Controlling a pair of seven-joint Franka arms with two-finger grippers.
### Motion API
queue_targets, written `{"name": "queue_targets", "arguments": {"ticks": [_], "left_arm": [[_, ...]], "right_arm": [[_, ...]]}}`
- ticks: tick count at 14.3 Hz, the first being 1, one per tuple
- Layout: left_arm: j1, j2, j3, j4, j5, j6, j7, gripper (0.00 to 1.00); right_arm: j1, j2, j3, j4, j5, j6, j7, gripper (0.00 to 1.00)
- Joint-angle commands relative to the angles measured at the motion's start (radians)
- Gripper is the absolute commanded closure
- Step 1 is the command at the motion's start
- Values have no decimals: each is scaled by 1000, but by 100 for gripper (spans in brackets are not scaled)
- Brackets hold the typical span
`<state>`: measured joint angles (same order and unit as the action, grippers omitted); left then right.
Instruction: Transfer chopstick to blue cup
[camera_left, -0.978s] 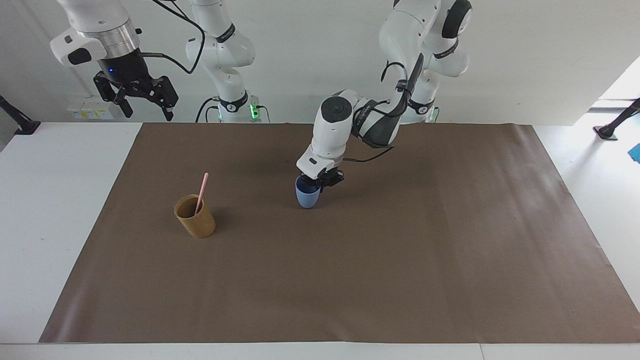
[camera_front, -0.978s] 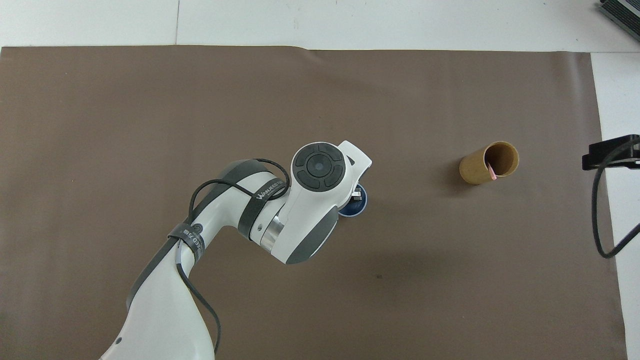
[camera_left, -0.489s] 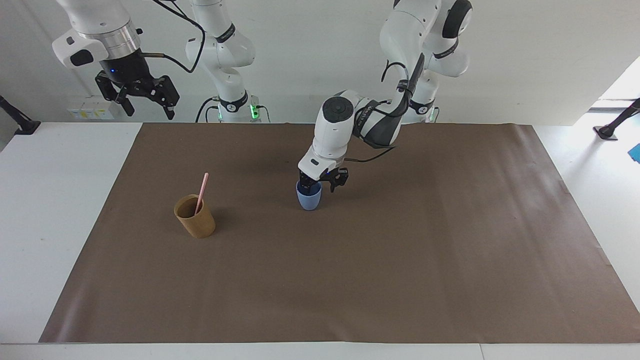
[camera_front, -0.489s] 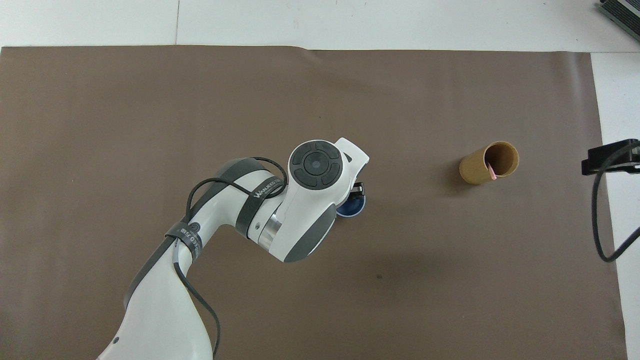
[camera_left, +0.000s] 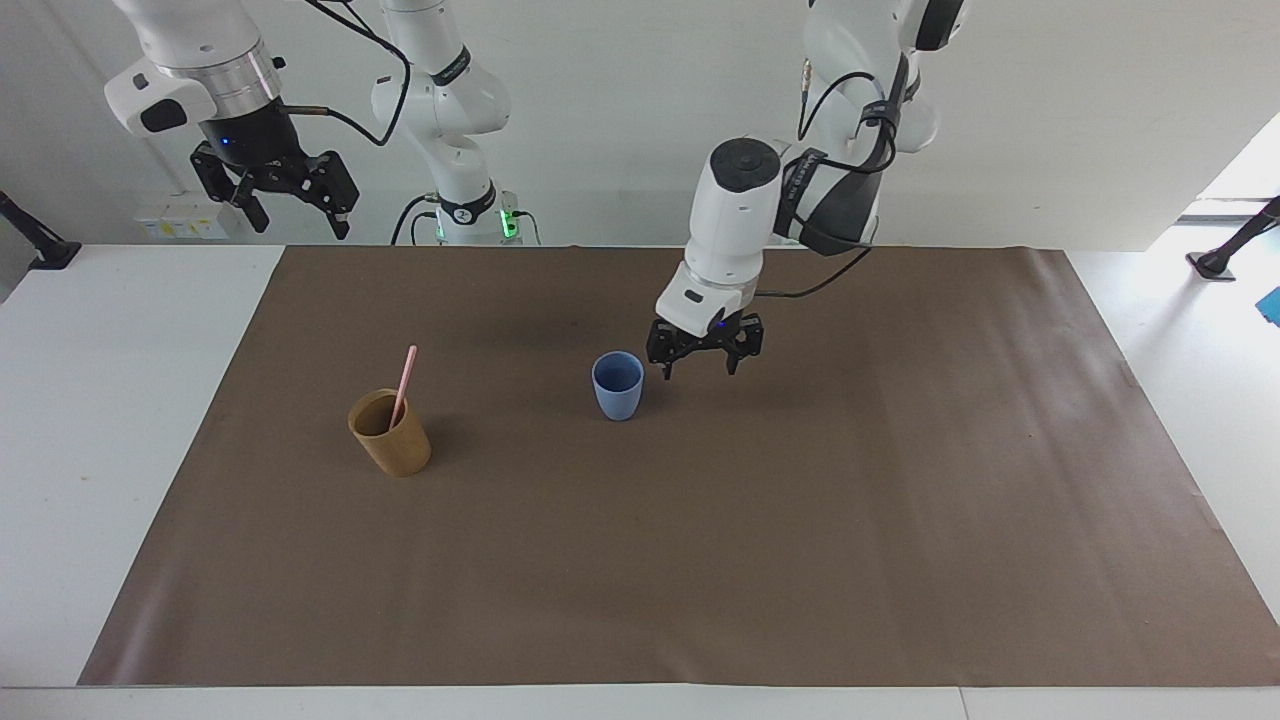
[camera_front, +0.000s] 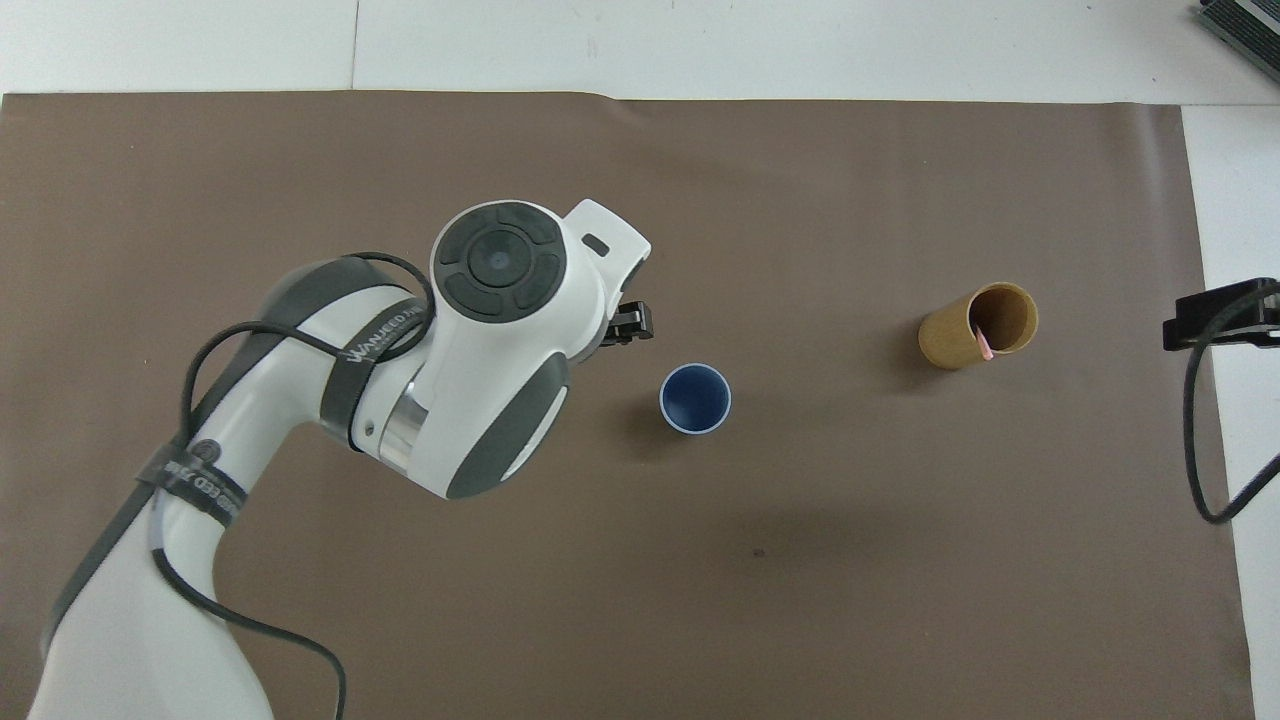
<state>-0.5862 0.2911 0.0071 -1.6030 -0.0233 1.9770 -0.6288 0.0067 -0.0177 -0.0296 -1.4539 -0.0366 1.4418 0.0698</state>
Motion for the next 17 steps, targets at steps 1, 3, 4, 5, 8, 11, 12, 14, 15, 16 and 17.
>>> {"name": "queue_targets", "arguments": {"ticks": [1, 3, 4, 5, 8, 11, 12, 14, 15, 16, 17], "left_arm": [[104, -71, -9, -49, 13, -59, 130, 0], [192, -140, -9, -104, 13, -63, 255, 0], [236, -173, -10, -135, 13, -64, 306, 0], [273, -206, -9, -159, 13, -73, 358, 0], [380, -268, -9, -172, 13, -206, 530, 0], [472, -306, -9, -166, 13, -292, 667, 0], [491, -317, -9, -158, 13, -325, 694, 0], [529, -337, -9, -137, 13, -355, 763, 0], [560, -351, -6, -135, 13, -363, 821, 0], [586, -362, -6, -134, 13, -369, 863, 0], [607, -371, -9, -127, 13, -371, 880, 0]], "right_arm": [[-5, -15, -1, -13, 7, 0, -21, 0], [-5, -16, 0, -13, 7, -1, -22, 0], [-5, -16, 0, -13, 7, -1, -22, 0], [-5, -16, 0, -13, 7, -1, -22, 0], [-5, -16, 0, -13, 7, -8, -21, 0], [-4, -16, 0, -13, 4, -11, -22, 0], [-4, -16, 0, -13, 0, -11, -22, 0], [-4, -16, 0, -13, 1, -11, -22, 0], [-4, -16, 0, -13, 1, -12, -22, 0], [-4, -16, 2, -13, 1, -12, -21, 0], [-4, -18, 2, -13, 1, -14, -21, 0]]}}
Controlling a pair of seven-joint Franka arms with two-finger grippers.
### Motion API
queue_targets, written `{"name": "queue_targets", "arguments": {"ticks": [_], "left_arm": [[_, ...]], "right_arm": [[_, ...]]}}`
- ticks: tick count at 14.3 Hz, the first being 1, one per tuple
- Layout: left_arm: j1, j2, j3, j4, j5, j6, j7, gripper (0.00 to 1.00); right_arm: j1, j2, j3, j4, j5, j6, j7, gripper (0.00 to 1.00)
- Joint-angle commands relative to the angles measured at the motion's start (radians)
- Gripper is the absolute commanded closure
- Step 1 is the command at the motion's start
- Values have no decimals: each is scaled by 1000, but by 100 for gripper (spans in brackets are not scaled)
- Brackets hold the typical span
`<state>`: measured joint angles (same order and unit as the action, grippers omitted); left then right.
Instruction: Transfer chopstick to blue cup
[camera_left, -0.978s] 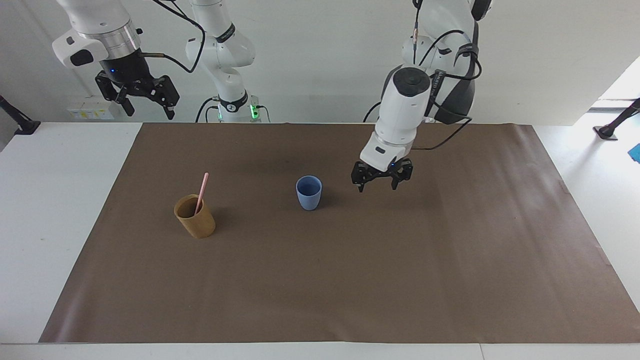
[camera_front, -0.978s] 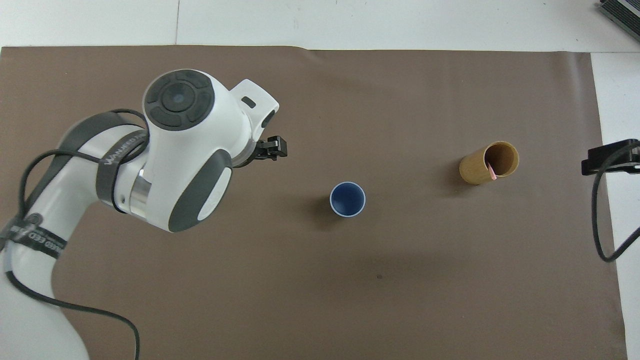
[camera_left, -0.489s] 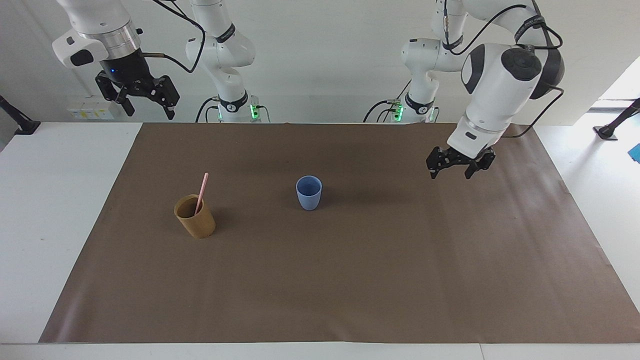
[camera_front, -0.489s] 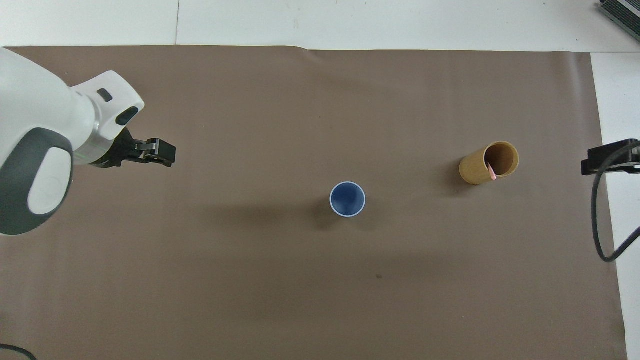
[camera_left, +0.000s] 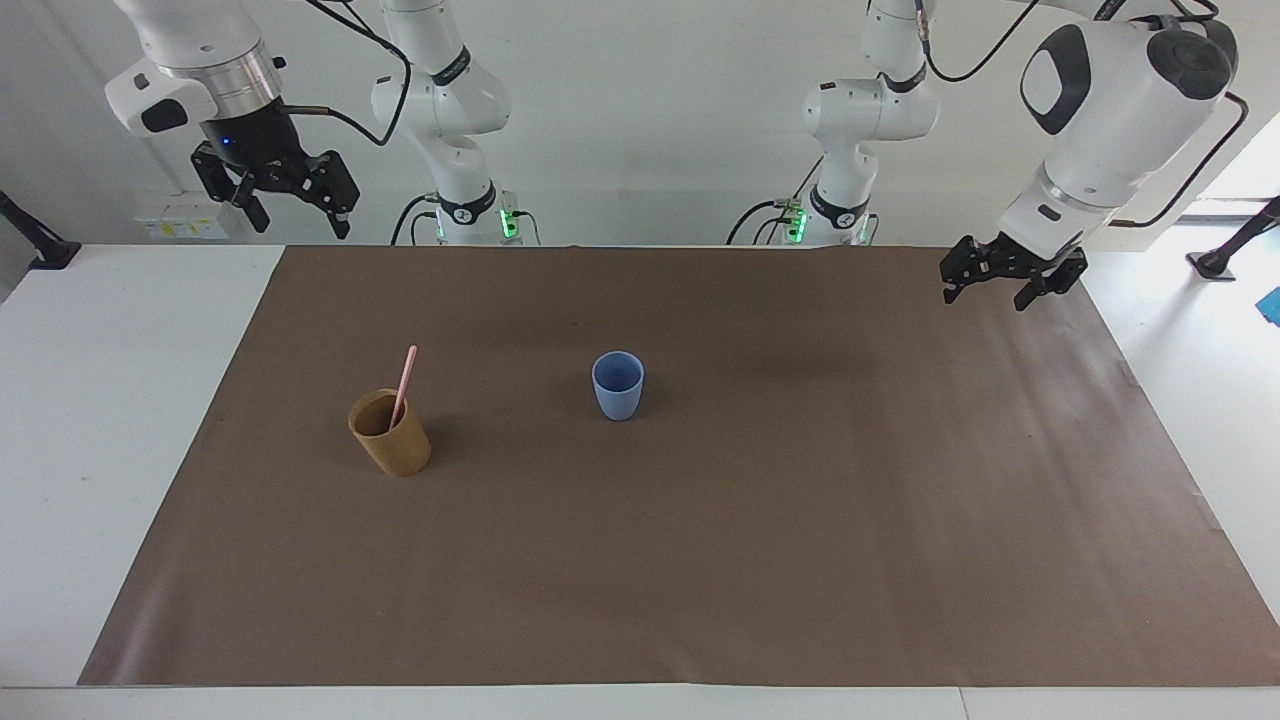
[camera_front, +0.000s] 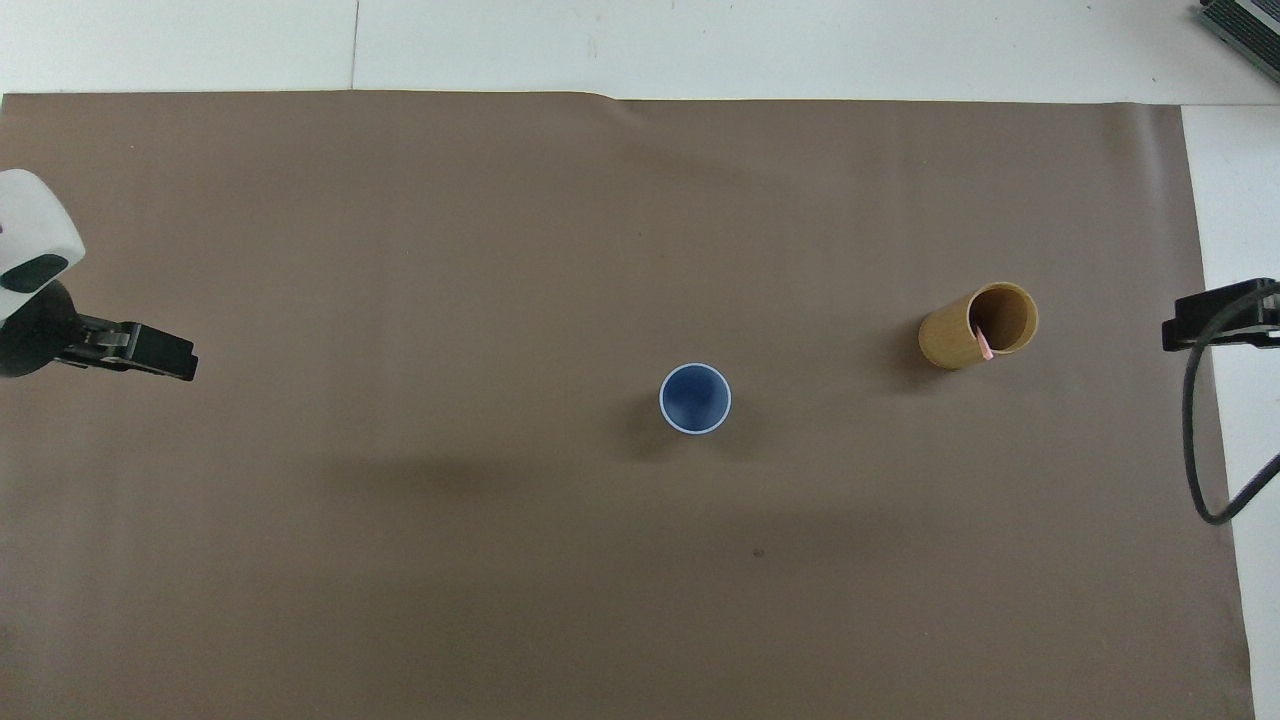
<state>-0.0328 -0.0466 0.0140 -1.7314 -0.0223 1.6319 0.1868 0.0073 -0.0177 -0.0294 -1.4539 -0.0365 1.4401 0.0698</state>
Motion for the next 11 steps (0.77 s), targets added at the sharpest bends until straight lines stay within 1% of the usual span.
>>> {"name": "queue_targets", "arguments": {"ticks": [1, 4, 6, 8, 11], "left_arm": [[60, -38, -16, 22, 12, -30, 60, 0], [56, -27, -16, 142, 12, -130, 39, 0], [48, -27, -25, 197, 10, -184, -22, 0], [47, -30, -43, 213, 1, -187, -94, 0], [47, -56, -49, 184, -8, -173, -90, 0]], "right_arm": [[-4, -18, 5, -13, 1, -12, -21, 0], [-6, -18, 5, -13, 1, -10, -22, 0], [-6, -18, 3, -14, 1, -10, -24, 0], [-4, -18, 3, -14, 3, -10, -25, 0], [-6, -16, 0, -13, 7, -3, -22, 0]]}}
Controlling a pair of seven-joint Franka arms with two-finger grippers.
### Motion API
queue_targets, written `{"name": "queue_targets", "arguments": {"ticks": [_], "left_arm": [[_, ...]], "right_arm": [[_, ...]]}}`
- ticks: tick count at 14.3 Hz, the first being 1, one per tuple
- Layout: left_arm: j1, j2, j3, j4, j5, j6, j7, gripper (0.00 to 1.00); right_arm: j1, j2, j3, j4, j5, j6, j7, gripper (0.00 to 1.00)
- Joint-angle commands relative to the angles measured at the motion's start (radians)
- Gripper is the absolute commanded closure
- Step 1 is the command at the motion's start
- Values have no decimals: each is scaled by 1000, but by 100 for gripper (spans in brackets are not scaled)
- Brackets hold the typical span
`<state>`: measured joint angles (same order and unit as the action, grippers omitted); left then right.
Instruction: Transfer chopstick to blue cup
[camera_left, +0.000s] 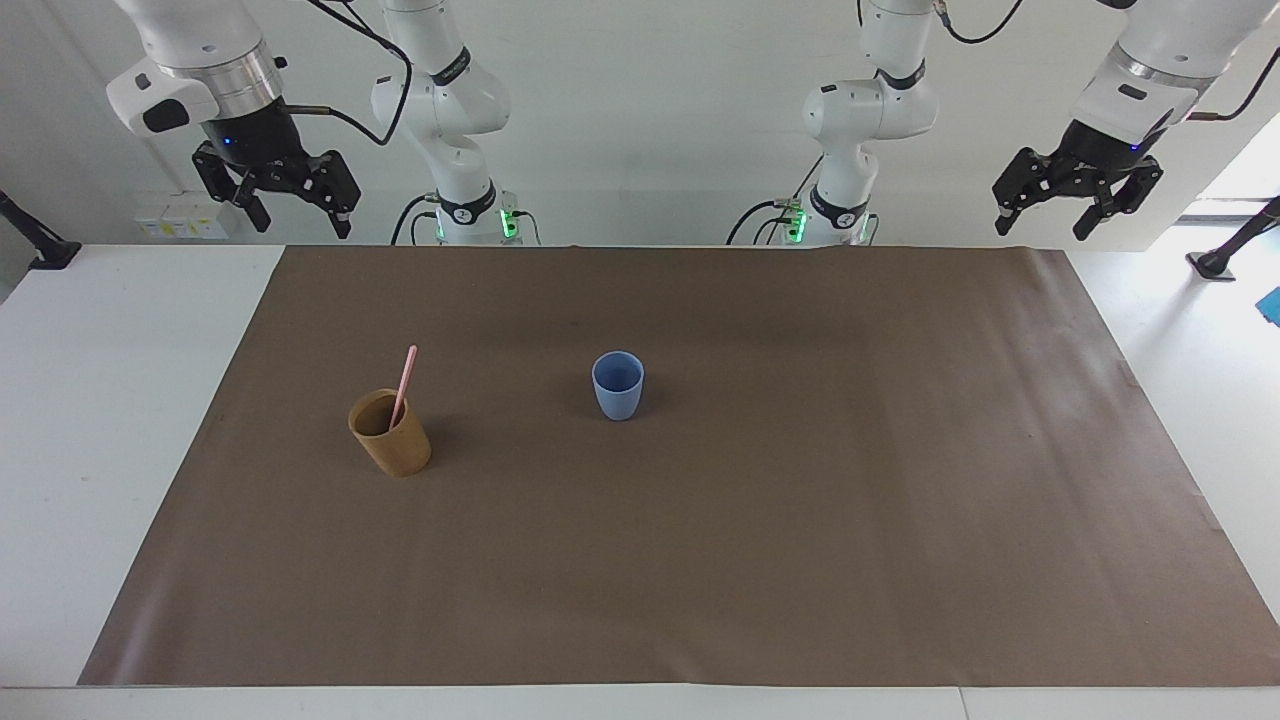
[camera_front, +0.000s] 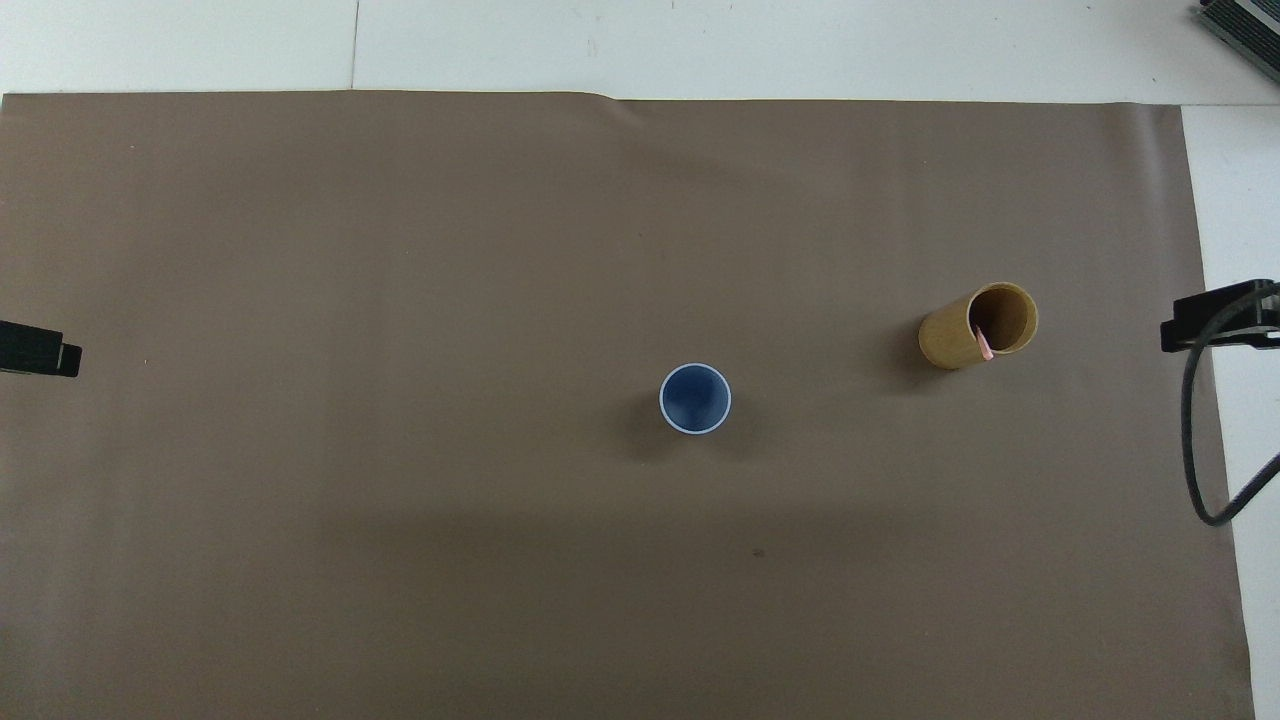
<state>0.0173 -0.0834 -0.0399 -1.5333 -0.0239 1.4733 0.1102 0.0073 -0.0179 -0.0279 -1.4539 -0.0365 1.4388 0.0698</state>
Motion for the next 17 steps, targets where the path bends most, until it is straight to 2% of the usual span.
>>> {"name": "queue_targets", "arguments": {"ticks": [1, 3, 4, 7, 10, 13, 17], "left_arm": [[-3, -27, 3, -31, -7, -13, -14, 0], [-3, -30, 3, -41, -19, -13, -23, 0], [-2, -32, 5, -42, -36, -14, -23, 0], [1, -59, 6, -79, -36, -22, -20, 0], [4, -61, 6, -80, -36, -39, -24, 0], [-3, -58, 8, -68, -36, -57, -23, 0], [9, -55, 11, -64, -34, -54, -20, 0]], "right_arm": [[-6, -16, 0, -13, 7, 0, -22, 0], [-4, -20, 6, -14, 9, -23, -31, 0], [-4, -20, 8, -41, 12, 12, -28, 0], [9, -33, 6, -184, 12, 225, -16, 0], [45, 16, 8, -258, -5, 360, 24, 0], [60, 76, 10, -324, -5, 463, 167, 0], [68, 73, 10, -439, 13, 509, 333, 0]]}}
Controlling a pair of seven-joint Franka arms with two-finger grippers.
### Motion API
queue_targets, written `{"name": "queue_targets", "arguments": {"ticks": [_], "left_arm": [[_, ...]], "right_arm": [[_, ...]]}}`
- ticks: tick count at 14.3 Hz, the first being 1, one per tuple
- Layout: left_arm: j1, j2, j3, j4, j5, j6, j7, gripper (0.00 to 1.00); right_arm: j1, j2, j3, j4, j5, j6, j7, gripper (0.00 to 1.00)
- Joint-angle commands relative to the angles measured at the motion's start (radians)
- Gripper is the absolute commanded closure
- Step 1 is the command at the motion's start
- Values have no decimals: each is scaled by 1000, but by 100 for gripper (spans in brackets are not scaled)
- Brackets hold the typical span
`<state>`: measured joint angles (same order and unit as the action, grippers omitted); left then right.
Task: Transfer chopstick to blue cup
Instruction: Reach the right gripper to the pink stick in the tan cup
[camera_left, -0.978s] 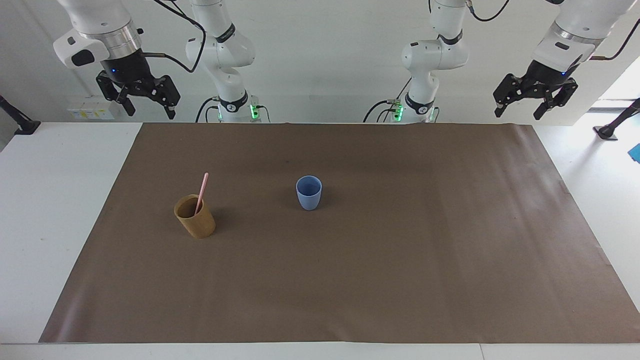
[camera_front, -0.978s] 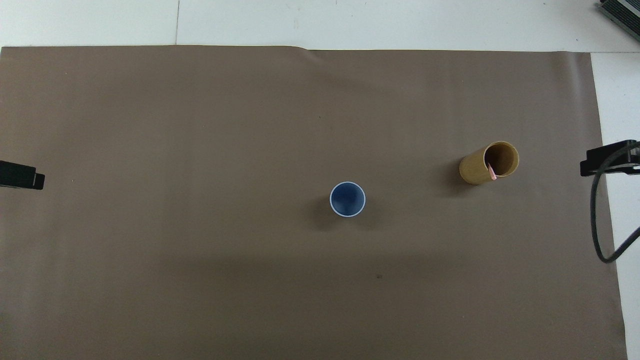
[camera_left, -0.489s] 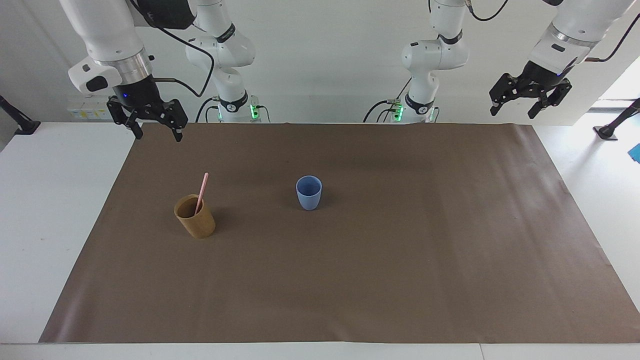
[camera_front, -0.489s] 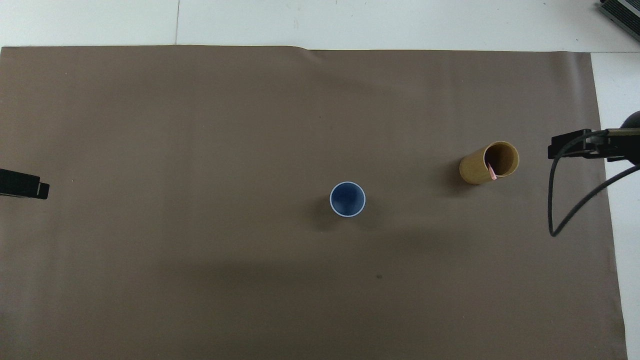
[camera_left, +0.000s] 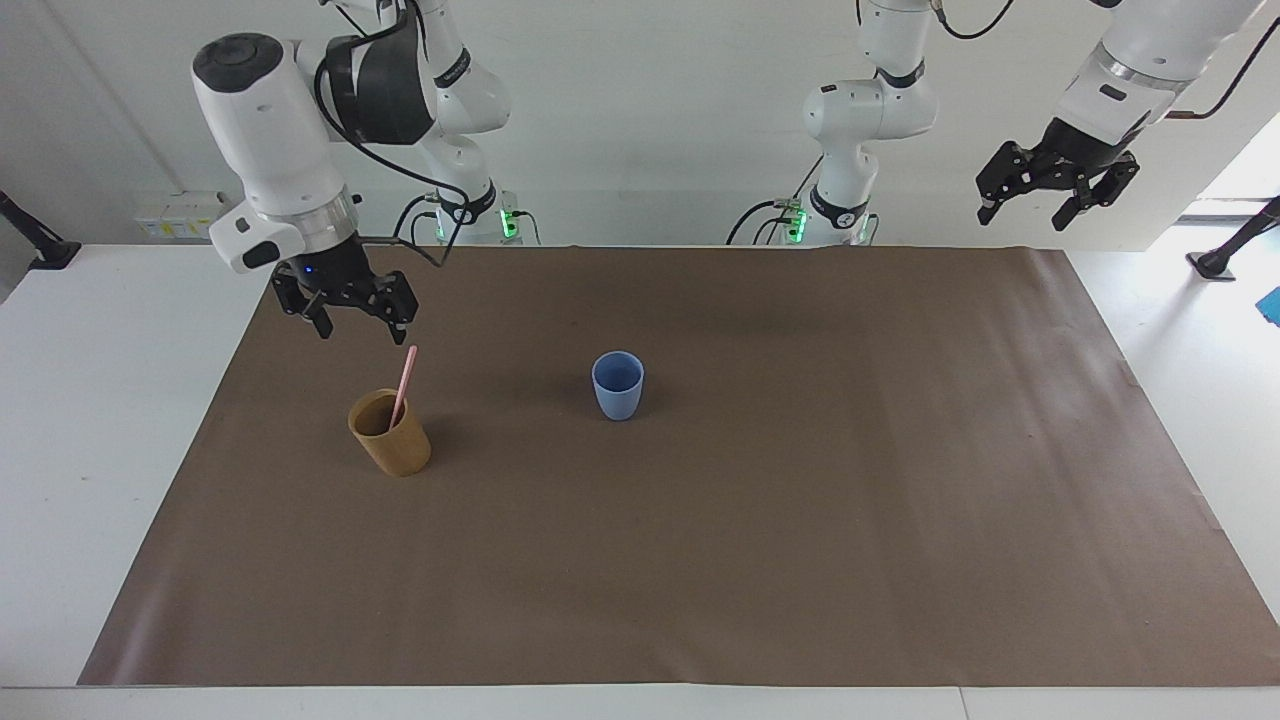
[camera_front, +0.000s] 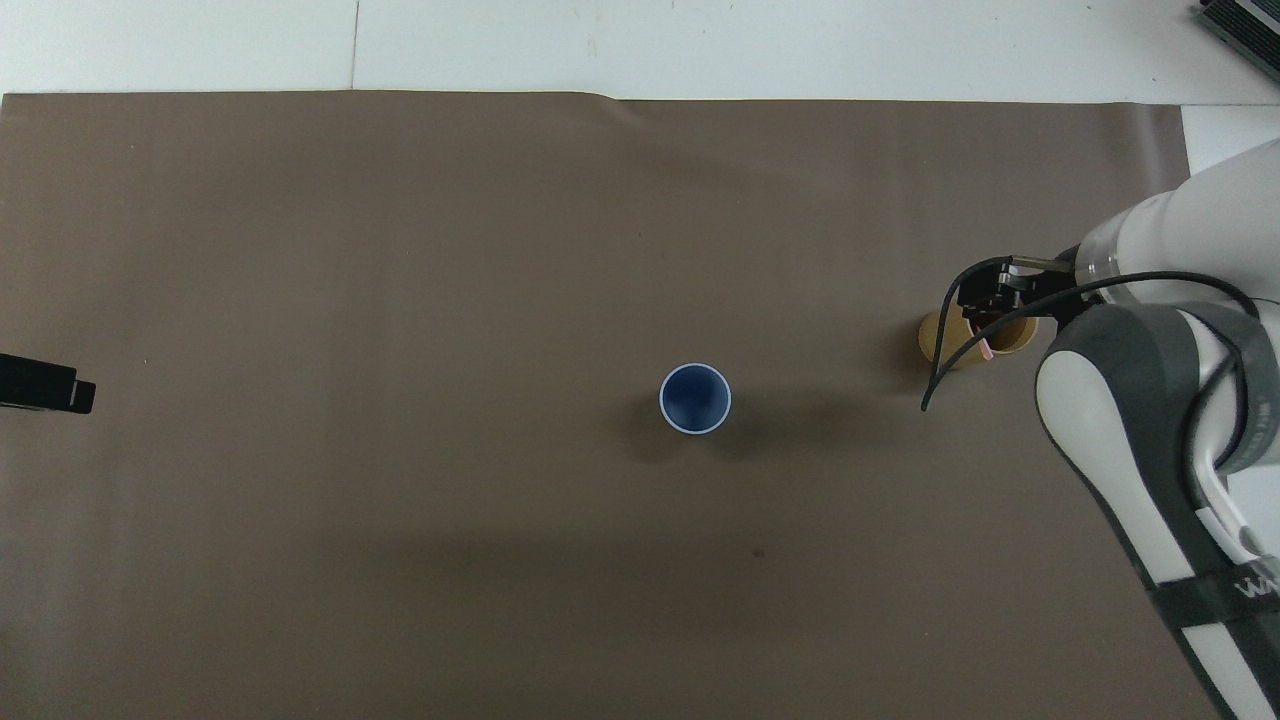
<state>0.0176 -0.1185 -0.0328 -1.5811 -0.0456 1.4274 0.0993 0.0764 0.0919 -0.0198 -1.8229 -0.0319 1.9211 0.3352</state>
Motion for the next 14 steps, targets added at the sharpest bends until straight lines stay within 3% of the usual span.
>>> {"name": "queue_targets", "arguments": {"ticks": [1, 2, 5, 8, 13, 14], "left_arm": [[10, -20, 4, -16, -11, -8, -10, 0], [10, -20, 4, -16, -11, -8, -9, 0], [9, -20, 4, -16, -11, -8, -9, 0], [10, -20, 4, -16, -11, -8, -9, 0], [9, -20, 4, -16, -11, -8, -9, 0], [9, -20, 4, -16, -11, -8, -9, 0]], "right_arm": [[-4, -37, 1, -70, 10, 25, 91, 0], [-12, -37, 1, -72, 12, 24, 117, 0], [-15, -40, 1, -72, 84, -2, 159, 21], [-21, -44, 1, -70, 99, -51, 160, 36], [-35, -35, 0, -58, 125, -40, 247, 83], [-37, -32, -2, -53, 159, -42, 274, 89]]}}
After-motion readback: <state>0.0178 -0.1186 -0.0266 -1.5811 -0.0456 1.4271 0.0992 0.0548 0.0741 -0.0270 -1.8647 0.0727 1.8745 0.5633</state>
